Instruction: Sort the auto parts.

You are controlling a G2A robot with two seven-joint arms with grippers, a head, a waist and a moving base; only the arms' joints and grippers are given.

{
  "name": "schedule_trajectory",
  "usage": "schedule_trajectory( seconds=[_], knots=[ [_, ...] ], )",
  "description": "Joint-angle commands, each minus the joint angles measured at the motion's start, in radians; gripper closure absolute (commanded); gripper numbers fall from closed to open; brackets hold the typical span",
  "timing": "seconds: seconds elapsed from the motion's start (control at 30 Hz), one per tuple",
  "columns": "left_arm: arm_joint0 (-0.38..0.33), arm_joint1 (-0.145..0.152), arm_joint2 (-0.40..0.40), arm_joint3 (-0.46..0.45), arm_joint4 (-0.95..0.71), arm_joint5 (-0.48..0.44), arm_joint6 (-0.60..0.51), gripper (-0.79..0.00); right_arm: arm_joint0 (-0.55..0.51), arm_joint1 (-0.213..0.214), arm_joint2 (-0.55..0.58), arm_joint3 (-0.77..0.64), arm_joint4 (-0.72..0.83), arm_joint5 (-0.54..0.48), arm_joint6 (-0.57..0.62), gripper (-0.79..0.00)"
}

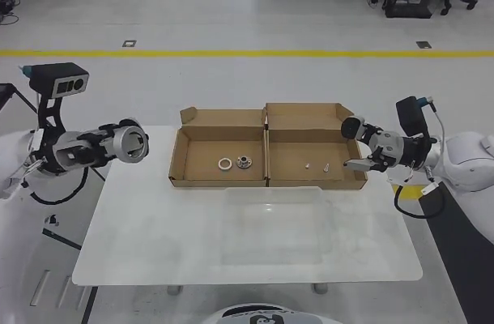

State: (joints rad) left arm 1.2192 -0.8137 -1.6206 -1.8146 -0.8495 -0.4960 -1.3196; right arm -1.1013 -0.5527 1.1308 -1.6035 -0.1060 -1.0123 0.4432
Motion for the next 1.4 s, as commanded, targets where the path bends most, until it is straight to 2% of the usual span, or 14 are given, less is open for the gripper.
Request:
schedule_trajectory(
  seconds=[0.0, 0.4, 0.57, 0.87, 1.2, 1.37],
  knots=[
    [0.003, -0.002, -0.002, -0.003, -0.019, -0.003, 0.007, 0.000, 0.000, 0.000, 0.000, 0.000, 0.000, 0.000, 0.000, -0.785],
    [0.050, -0.024, -0.014, -0.029, -0.323, 0.024, 0.007, 0.000, 0.000, 0.000, 0.000, 0.000, 0.000, 0.000, 0.000, -0.785],
    [0.064, -0.031, -0.030, -0.032, -0.370, 0.033, -0.016, 0.000, 0.000, 0.000, 0.000, 0.000, 0.000, 0.000, 0.000, -0.785],
    [0.070, -0.039, -0.047, -0.022, -0.295, 0.056, -0.021, 0.000, 0.000, 0.000, 0.000, 0.000, 0.000, 0.000, 0.000, -0.785],
    [0.065, -0.041, -0.058, -0.028, -0.115, 0.060, -0.049, 0.000, 0.000, 0.000, 0.000, 0.000, 0.000, 0.000, 0.000, -0.785],
    [0.072, -0.042, -0.068, -0.026, -0.032, 0.059, -0.004, 0.000, 0.000, 0.000, 0.000, 0.000, 0.000, 0.000, 0.000, -0.785]
  ],
)
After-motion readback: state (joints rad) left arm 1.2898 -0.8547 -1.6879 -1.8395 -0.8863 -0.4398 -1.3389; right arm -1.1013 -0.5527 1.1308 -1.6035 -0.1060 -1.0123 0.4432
